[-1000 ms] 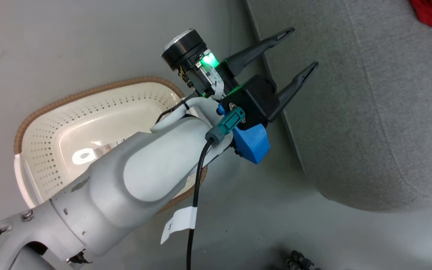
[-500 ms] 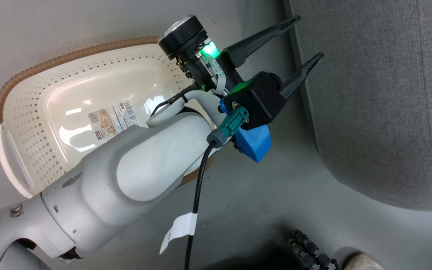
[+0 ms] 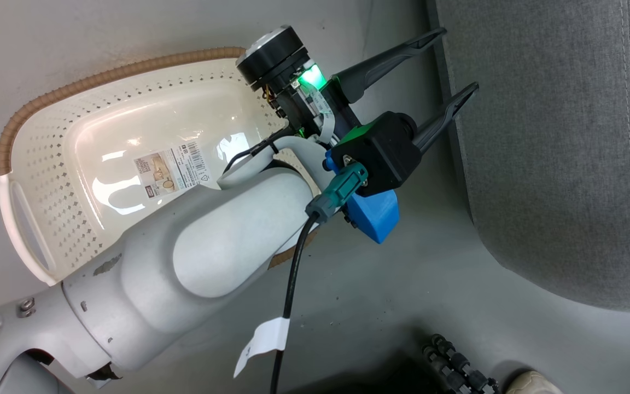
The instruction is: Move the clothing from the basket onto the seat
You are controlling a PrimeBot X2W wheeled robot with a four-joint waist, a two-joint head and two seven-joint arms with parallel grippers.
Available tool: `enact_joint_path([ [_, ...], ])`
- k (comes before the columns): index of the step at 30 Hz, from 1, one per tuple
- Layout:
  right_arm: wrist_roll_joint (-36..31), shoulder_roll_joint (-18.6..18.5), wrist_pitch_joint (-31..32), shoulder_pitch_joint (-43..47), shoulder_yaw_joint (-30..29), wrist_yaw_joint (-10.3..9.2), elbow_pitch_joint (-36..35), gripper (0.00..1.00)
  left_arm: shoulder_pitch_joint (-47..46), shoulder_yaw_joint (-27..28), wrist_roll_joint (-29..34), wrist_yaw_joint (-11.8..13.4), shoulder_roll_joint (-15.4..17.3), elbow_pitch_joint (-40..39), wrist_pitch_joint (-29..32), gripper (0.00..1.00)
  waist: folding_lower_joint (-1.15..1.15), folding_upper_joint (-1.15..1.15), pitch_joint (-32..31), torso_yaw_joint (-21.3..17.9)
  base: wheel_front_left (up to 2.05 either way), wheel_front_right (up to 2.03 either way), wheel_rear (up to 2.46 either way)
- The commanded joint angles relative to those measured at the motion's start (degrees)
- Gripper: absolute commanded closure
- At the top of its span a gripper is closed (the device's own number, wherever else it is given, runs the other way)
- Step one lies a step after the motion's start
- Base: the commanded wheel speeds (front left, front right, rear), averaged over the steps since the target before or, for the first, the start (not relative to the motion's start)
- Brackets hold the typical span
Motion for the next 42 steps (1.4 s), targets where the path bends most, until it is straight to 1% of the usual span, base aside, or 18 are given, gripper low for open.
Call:
enact_joint_path([
  [1,0.6,1.0,0.0,1.1,-0.1,0.01,-1.5,0.00,-0.7,-0.3,-0.3,0.4,0.3,-0.1,-0.1,0.00,-0.01,0.00,-0.2,0.1,0.00,0.00,0.00],
  [5,1.2,2.1,0.0,4.5,-0.1,0.01,-5.9,0.00,-0.1,-0.3,-0.6,0.6,-0.3,0.3,-1.2,0.00,-0.01,0.00,-1.7,0.4,0.00,0.00,0.00],
  [8,1.8,3.4,0.0,9.0,-0.3,0.01,-9.8,0.00,0.7,-0.1,-1.0,0.8,-0.8,1.0,-2.3,0.00,-0.01,0.00,-3.7,0.5,0.00,0.00,0.00],
  [15,1.3,5.6,0.0,17.8,0.3,0.01,-16.9,0.00,3.4,1.9,-3.1,1.7,-1.8,3.2,-5.3,0.00,-0.01,0.00,-10.2,0.8,0.00,0.00,0.00],
  [17,1.0,5.7,0.0,19.5,1.8,0.01,-18.7,0.00,4.6,2.9,-3.7,2.1,-2.0,3.8,-5.9,0.00,-0.01,0.00,-12.5,1.1,0.00,0.00,0.00],
  [21,1.1,5.4,0.0,21.5,6.7,0.01,-21.1,0.00,7.3,6.0,-4.8,3.1,-2.2,4.0,-6.5,0.00,-0.01,0.00,-16.9,2.3,0.00,0.00,0.00],
  [26,1.0,5.1,0.0,22.9,13.1,0.01,-22.3,0.00,12.0,13.4,-3.5,4.4,-2.1,0.3,-6.6,0.00,-0.01,0.00,-21.9,5.1,0.00,0.00,0.00],
  [27,0.8,5.4,0.0,23.4,15.7,0.01,-22.6,0.00,14.2,17.0,-2.6,4.8,-2.1,-1.4,-6.6,0.00,-0.01,0.00,-23.8,6.5,0.00,0.00,0.00],
  [32,0.6,5.6,0.0,24.6,21.8,0.01,-22.0,0.00,20.6,26.4,0.5,5.2,-2.0,-4.2,-6.6,0.00,-0.01,0.00,-27.8,9.6,0.00,0.00,0.00],
  [37,0.7,7.4,0.0,25.0,26.7,0.01,-20.3,0.00,26.6,35.4,3.7,4.4,-2.0,-5.8,-6.5,0.00,-0.01,0.00,-31.0,11.8,0.00,0.00,0.00],
  [42,1.0,9.3,0.0,26.5,30.1,0.01,-18.1,0.00,33.6,43.7,7.1,2.3,-3.4,-6.0,-6.6,0.00,-0.01,0.00,-34.8,14.0,0.00,0.00,0.00],
])
